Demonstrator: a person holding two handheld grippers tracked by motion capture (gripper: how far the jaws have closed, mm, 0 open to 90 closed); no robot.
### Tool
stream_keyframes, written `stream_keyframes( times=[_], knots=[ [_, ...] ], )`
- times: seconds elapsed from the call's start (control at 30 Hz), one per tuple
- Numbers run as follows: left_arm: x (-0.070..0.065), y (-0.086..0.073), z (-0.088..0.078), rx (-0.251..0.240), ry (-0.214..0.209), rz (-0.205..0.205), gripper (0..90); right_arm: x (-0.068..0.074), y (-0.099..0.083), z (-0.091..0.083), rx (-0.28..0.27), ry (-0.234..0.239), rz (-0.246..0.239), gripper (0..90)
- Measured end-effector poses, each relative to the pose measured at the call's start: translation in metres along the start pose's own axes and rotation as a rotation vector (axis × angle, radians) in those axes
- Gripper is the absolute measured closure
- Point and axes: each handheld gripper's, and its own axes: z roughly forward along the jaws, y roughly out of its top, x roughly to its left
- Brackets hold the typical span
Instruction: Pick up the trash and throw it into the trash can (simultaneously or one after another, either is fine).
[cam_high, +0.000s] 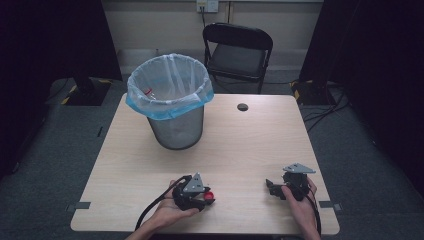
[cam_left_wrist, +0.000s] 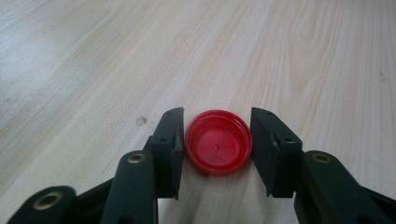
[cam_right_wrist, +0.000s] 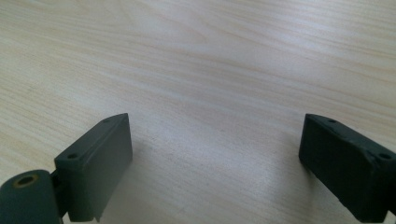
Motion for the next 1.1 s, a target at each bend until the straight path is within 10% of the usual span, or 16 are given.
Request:
stream_keyframes(
  times=[0.73, 1.1],
  knots=[
    [0.008, 0.001, -0.003, 0.003, -0.039, -0.061, 59.6, 0.000, 0.000, 0.000, 0.000, 0.000, 0.000, 8.9],
    [0.019, 0.007, -0.022, -0.082, -0.050, -0.131, 59.7, 0.000, 0.000, 0.000, 0.000, 0.000, -0.001, 8.9]
  ],
)
